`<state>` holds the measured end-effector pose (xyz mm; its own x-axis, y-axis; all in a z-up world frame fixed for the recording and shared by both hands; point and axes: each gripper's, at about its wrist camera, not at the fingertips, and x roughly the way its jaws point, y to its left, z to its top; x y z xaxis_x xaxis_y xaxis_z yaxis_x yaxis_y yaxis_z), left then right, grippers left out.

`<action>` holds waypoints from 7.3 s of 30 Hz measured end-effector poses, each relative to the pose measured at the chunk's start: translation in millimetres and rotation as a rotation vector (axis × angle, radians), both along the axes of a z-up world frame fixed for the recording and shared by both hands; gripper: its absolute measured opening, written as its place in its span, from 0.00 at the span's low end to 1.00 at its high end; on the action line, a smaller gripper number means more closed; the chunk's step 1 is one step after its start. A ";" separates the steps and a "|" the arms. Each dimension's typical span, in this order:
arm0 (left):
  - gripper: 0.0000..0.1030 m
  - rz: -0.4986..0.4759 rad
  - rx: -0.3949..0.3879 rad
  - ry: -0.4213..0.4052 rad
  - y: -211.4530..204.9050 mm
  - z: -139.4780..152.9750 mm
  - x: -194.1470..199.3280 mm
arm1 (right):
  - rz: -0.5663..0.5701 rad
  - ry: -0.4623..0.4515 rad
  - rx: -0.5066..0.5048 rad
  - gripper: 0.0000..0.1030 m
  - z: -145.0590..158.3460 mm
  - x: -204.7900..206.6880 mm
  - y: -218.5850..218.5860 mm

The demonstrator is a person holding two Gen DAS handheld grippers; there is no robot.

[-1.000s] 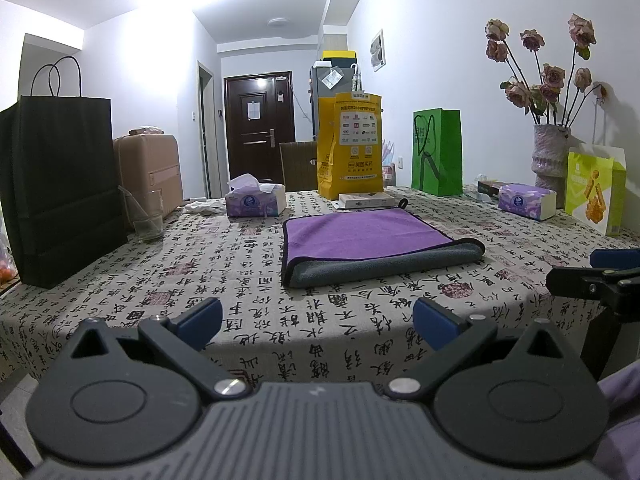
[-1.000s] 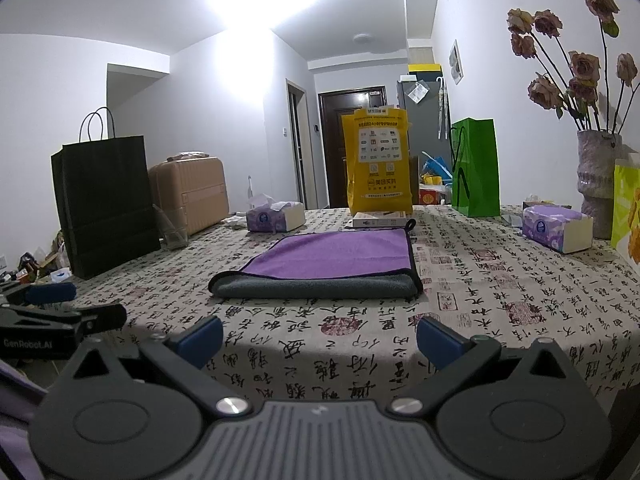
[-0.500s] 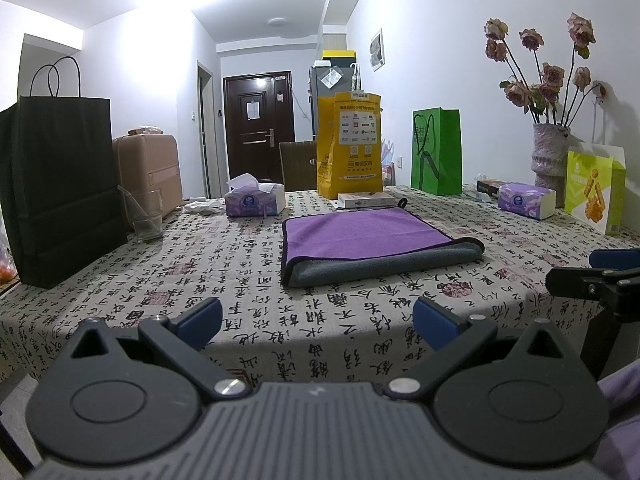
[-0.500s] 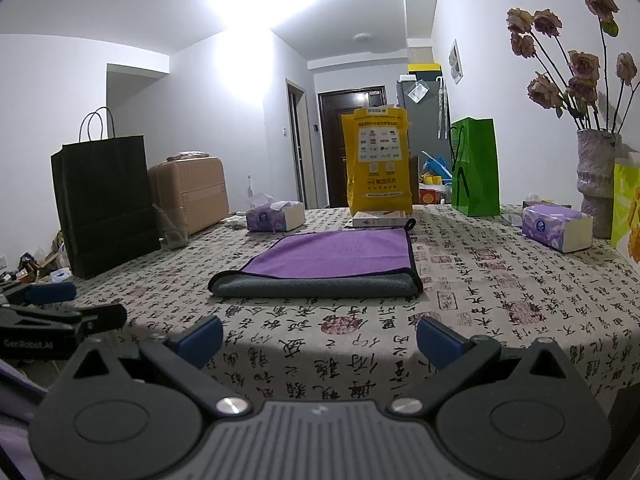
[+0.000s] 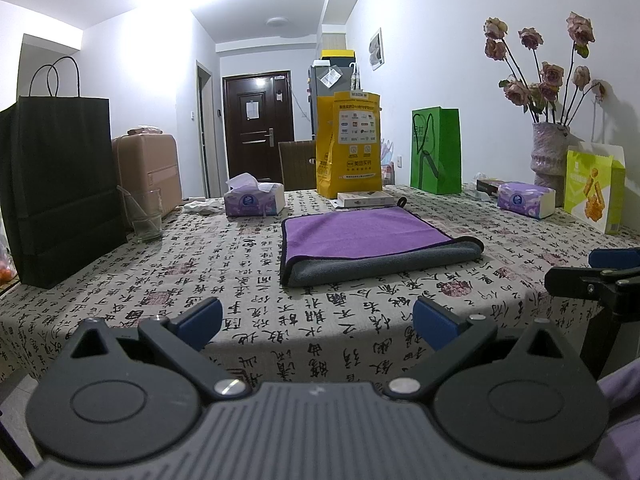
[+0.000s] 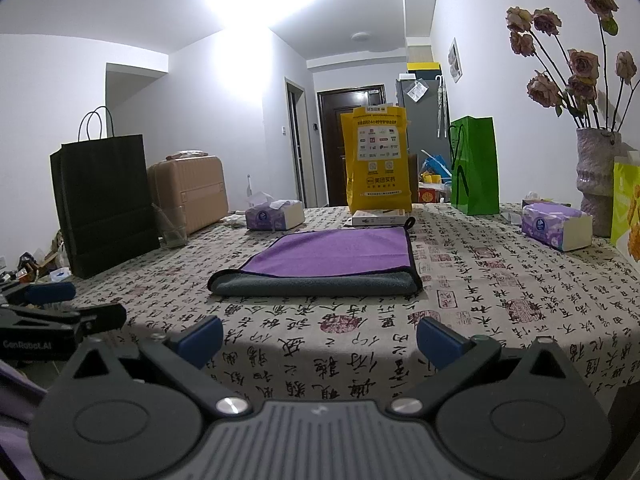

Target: Fold towel

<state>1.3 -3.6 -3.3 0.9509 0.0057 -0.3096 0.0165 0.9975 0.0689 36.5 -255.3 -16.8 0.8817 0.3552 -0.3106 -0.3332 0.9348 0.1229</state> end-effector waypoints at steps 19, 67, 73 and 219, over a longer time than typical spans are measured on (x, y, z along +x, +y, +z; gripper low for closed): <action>1.00 0.026 -0.021 0.051 4.2 0.2 38.4 | -0.052 0.021 -0.012 1.00 -3.3 32.4 -6.1; 0.05 -0.089 -0.159 0.333 50.9 -25.9 250.3 | 0.096 0.193 -0.184 0.04 -34.5 250.8 -7.8; 0.05 -0.085 -0.157 0.311 52.7 -17.4 256.3 | 0.083 0.174 -0.194 0.04 -29.6 256.8 -8.1; 1.00 0.036 -0.051 0.330 60.4 38.0 355.1 | -0.021 0.236 -0.150 1.00 31.3 379.4 11.6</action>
